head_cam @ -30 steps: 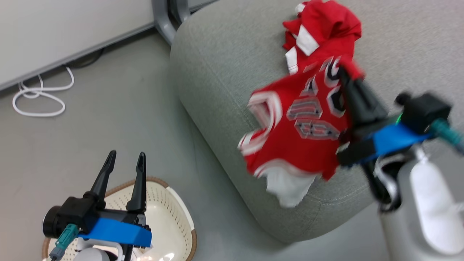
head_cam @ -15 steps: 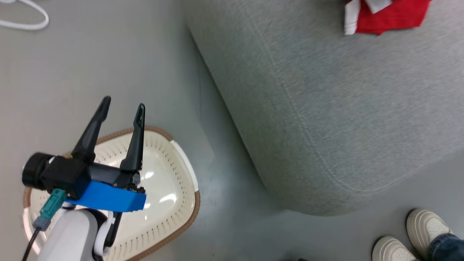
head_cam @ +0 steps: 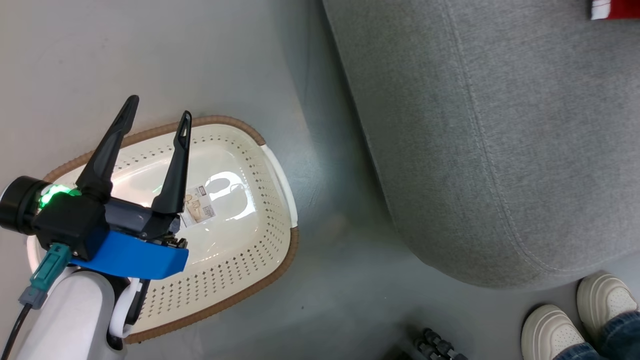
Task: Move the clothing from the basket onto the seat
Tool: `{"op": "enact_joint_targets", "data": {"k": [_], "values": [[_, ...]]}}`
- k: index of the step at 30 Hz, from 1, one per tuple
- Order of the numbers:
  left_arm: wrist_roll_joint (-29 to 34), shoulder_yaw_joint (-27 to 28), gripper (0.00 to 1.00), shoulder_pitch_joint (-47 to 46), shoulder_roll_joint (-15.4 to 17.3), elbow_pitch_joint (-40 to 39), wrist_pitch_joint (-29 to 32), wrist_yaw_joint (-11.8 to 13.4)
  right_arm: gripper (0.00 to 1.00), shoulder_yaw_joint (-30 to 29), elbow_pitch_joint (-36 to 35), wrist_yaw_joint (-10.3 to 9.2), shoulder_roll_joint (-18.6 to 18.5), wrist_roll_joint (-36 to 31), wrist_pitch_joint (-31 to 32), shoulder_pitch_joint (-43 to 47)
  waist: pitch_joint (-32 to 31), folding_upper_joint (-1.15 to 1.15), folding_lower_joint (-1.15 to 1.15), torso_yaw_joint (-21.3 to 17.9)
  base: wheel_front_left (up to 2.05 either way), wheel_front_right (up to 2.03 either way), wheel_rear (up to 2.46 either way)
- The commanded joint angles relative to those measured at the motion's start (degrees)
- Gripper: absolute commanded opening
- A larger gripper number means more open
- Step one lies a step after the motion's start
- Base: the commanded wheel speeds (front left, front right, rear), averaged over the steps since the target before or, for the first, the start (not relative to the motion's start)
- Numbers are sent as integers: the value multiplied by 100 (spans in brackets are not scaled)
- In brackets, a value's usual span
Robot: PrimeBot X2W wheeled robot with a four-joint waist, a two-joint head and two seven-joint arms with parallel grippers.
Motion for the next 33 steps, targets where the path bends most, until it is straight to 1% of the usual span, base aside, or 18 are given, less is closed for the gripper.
{"op": "enact_joint_targets", "data": {"k": [1,2,3,4,7,8,9,10,13,14,15,17,18,23,27,33], "values": [[-3,10,100,-52,11,-36,-9,7,0,-36,168,0,-18,-79,-87,99,53,0,-2,64,0,0,0],[-35,-17,100,-54,-9,-12,-21,-2,0,-15,471,1,-22,-172,-217,160,48,0,-2,118,0,0,0],[-41,-24,100,-56,-19,9,-34,0,0,-34,613,0,-28,-187,-285,183,42,0,-2,136,0,0,0],[-41,-24,100,-56,-19,9,-34,0,0,-34,613,0,-28,-187,-285,183,42,0,-2,136,0,0,0],[-75,-41,100,-35,-35,63,-87,2,0,-68,943,1,-4,-283,-530,271,-22,0,-2,175,0,0,0],[-83,-40,100,-21,-38,92,-112,7,41,-50,1013,0,18,-316,-612,291,-62,0,-2,184,0,0,0],[-93,-43,100,-9,-48,129,-143,10,98,-22,1085,1,43,-342,-695,306,-117,0,-2,192,0,0,0],[-123,-58,100,6,-86,205,-224,10,100,36,1167,1,63,-401,-847,364,-256,0,-2,210,0,0,0],[-163,-97,100,21,-153,326,-312,-6,100,81,1224,0,73,-457,-948,487,-438,0,-2,232,0,0,0],[-186,-118,100,27,-192,404,-370,-17,100,106,1231,0,106,-487,-1022,558,-557,0,-2,245,0,0,0],[-233,-145,100,51,-274,566,-466,-34,100,162,1203,1,181,-506,-1092,716,-801,0,-2,274,0,0,0],[-293,-156,100,97,-368,733,-548,-36,100,224,1132,0,210,-526,-1098,929,-1052,0,-2,297,0,0,0],[-293,-156,100,97,-368,733,-548,-36,100,224,1132,0,210,-526,-1098,929,-1052,0,-2,297,0,0,0],[-462,-139,100,289,-605,1181,-741,-31,100,426,868,0,394,-530,-1032,1625,-1822,0,-2,377,0,0,0],[-570,-83,100,511,-787,1448,-815,-24,100,625,443,1,501,-504,-937,2328,-2416,0,-2,501,0,0,0],[-658,182,100,967,-1038,1635,-853,28,100,1121,-697,1,701,-445,-935,3570,-3112,0,-2,792,0,0,0]]}}
